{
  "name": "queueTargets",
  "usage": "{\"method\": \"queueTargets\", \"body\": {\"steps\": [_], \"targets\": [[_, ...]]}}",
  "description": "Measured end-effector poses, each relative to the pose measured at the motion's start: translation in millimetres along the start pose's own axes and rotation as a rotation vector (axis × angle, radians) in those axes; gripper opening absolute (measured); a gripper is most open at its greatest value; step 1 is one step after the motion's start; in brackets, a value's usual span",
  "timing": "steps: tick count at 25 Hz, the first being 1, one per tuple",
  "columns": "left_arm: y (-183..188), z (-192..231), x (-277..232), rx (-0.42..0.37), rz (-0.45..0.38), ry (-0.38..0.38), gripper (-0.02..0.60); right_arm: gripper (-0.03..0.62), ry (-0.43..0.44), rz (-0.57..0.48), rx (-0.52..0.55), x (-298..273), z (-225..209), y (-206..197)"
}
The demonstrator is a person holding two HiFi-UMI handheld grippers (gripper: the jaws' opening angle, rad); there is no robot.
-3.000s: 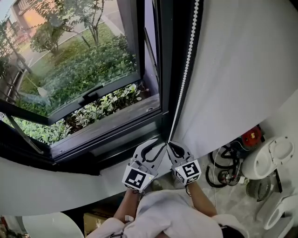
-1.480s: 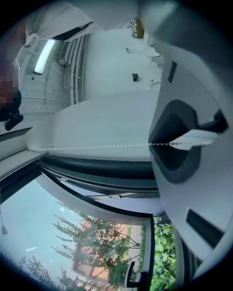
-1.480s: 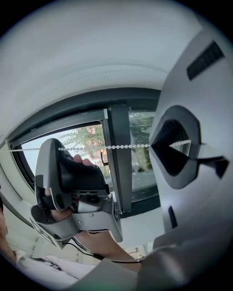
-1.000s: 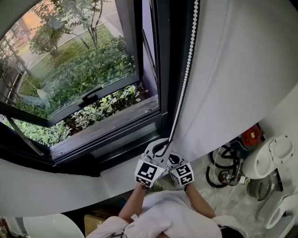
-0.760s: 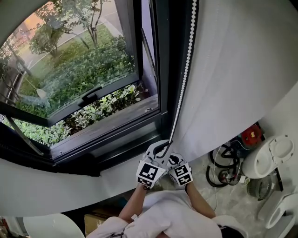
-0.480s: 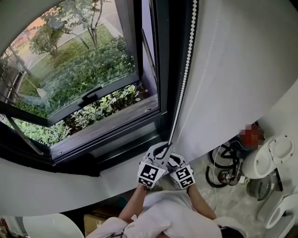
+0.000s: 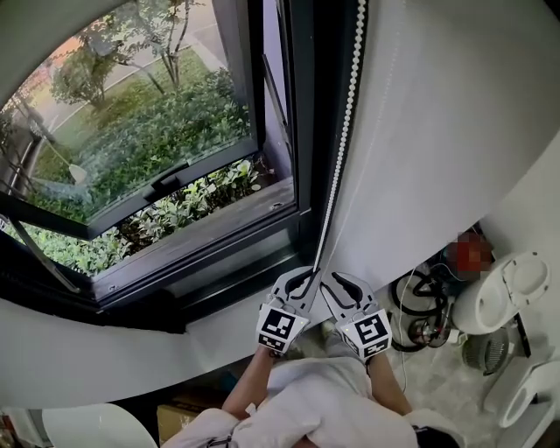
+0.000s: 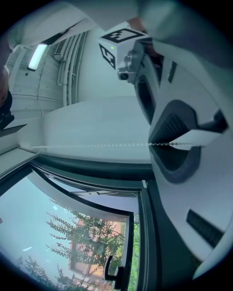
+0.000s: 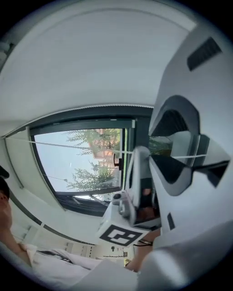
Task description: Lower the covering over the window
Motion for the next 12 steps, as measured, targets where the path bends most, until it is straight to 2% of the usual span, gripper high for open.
{"method": "queueTargets", "body": {"steps": [12], "targets": [[0,-6,-1,-0.001,-0.008,-0.017,0.021,0.127,0.031,-0.244,0.142,-6,0,109]]}}
Point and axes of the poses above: the fingertips, and each gripper's own axes: x backward along the fingers, z to its left, y out of its top, the point moved 6 cm from there along x, backward along the fingers, and after that the axes turned 12 degrees about -z, right-handed, at the moved point
